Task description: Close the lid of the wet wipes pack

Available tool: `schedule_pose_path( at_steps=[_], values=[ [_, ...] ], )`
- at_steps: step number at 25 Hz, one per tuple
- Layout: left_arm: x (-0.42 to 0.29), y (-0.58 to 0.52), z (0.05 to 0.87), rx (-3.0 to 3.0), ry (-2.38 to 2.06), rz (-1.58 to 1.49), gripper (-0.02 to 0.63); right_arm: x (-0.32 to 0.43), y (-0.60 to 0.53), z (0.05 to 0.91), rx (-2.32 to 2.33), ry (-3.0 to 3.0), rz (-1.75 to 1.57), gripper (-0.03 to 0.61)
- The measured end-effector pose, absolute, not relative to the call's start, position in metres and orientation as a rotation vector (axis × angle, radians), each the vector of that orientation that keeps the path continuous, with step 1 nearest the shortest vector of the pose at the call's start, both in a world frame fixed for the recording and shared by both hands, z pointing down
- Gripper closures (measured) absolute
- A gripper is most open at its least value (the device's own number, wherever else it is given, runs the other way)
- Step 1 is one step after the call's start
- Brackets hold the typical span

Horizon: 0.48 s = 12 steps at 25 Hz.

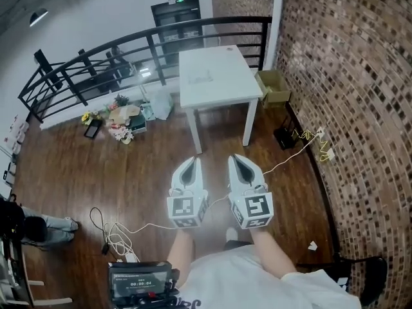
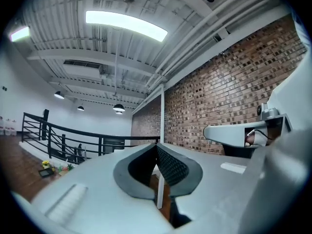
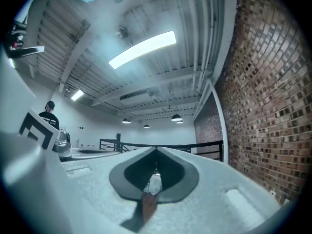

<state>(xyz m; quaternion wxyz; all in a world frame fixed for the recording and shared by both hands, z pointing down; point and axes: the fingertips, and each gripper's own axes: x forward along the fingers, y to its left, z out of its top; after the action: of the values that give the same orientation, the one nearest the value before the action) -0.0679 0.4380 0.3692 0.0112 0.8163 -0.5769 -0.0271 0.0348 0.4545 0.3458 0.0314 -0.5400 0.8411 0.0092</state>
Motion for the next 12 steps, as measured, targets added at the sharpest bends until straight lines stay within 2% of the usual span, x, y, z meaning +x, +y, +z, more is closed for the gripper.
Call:
schedule_pose_path(
  at_steps=[7, 12],
  values=[
    [-0.044, 0.356, 0.383, 2.488, -1.842, -0.002, 0.597, 0.071, 0.365, 0.358, -1.596, 2.580, -0.109, 0.588],
    [-0.055, 0.317, 0.404, 2.420, -1.863, 0.061, 0.597, 0.059, 0.323, 0.375, -1.557, 2.632, -0.164, 0.588]
  ],
)
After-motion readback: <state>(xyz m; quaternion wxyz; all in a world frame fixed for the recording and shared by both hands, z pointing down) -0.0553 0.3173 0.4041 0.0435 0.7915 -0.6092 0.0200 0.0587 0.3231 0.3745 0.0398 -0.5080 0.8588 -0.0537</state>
